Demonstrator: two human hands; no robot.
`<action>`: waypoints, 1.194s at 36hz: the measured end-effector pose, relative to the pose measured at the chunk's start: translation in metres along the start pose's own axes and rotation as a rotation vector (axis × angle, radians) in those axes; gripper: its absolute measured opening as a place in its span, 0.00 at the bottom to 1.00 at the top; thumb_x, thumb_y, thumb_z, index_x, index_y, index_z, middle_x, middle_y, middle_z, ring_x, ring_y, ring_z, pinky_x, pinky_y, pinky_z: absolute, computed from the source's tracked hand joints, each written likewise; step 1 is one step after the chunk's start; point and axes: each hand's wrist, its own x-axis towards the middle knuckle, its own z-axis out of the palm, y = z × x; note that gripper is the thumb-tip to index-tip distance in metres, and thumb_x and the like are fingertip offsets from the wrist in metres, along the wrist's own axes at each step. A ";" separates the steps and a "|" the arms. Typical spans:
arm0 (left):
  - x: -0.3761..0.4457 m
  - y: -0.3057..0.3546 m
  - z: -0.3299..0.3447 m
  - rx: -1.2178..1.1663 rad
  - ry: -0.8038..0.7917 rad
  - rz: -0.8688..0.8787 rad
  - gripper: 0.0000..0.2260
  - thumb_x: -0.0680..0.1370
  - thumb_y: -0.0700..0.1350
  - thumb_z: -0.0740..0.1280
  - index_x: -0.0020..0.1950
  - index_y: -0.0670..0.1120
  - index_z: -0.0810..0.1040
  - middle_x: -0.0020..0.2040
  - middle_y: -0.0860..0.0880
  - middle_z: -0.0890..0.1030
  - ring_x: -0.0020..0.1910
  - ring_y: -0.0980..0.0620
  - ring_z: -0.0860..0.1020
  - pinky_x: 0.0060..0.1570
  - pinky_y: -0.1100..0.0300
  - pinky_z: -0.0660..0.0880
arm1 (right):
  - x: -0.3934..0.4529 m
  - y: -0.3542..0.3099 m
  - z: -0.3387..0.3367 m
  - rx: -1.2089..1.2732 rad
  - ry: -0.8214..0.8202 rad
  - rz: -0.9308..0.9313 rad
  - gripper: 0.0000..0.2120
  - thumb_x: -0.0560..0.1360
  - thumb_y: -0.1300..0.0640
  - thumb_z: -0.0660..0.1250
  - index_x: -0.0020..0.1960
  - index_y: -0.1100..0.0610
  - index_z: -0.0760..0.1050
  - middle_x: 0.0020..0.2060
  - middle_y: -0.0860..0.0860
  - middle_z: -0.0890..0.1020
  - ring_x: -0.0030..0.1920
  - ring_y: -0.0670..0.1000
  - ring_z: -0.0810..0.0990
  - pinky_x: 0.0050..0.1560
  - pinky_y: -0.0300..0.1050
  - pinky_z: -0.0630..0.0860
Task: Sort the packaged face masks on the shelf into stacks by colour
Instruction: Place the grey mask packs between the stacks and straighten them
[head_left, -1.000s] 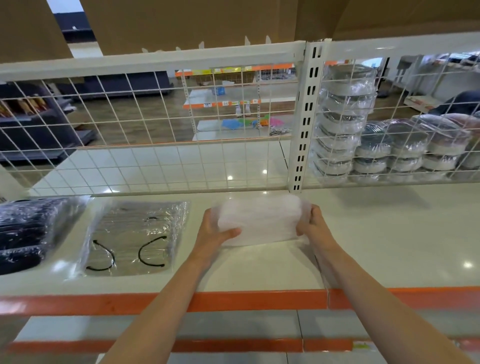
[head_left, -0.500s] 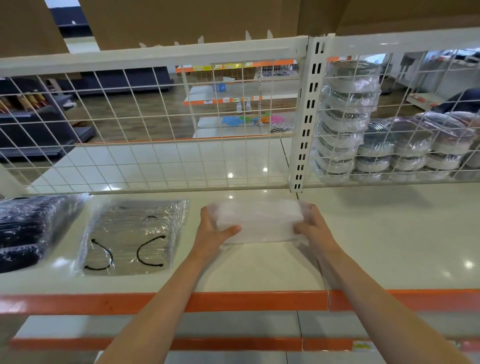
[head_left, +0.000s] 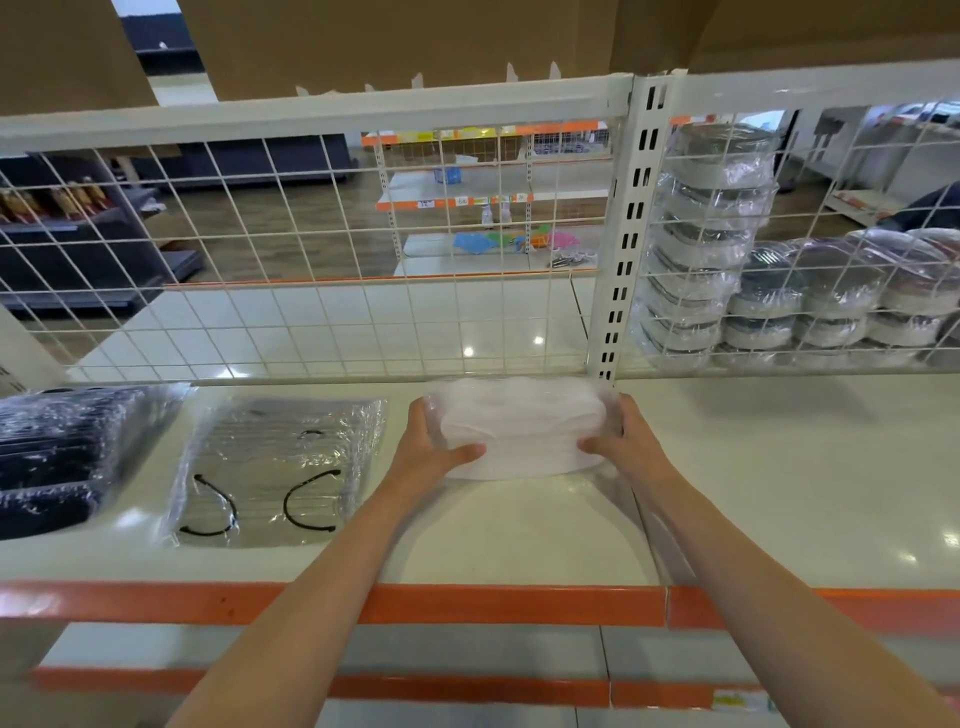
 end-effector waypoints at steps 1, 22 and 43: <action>0.000 0.001 0.000 0.012 -0.015 -0.008 0.39 0.69 0.43 0.76 0.72 0.48 0.56 0.74 0.47 0.60 0.73 0.51 0.59 0.70 0.54 0.61 | 0.001 -0.001 0.000 -0.016 -0.007 0.003 0.29 0.70 0.71 0.68 0.67 0.60 0.62 0.59 0.52 0.71 0.60 0.51 0.70 0.58 0.47 0.69; 0.021 0.003 0.003 0.448 -0.107 -0.185 0.53 0.68 0.47 0.77 0.77 0.42 0.40 0.78 0.44 0.50 0.77 0.47 0.50 0.73 0.55 0.53 | 0.011 0.000 0.005 -0.601 -0.063 0.183 0.32 0.67 0.62 0.69 0.68 0.59 0.61 0.59 0.56 0.70 0.63 0.58 0.66 0.61 0.52 0.68; 0.006 0.043 -0.016 1.378 -0.127 -0.068 0.31 0.75 0.56 0.65 0.72 0.42 0.60 0.69 0.41 0.63 0.70 0.41 0.61 0.67 0.48 0.62 | -0.009 -0.025 0.033 -1.229 -0.009 -0.258 0.24 0.77 0.54 0.59 0.72 0.56 0.60 0.72 0.53 0.59 0.72 0.55 0.58 0.68 0.50 0.61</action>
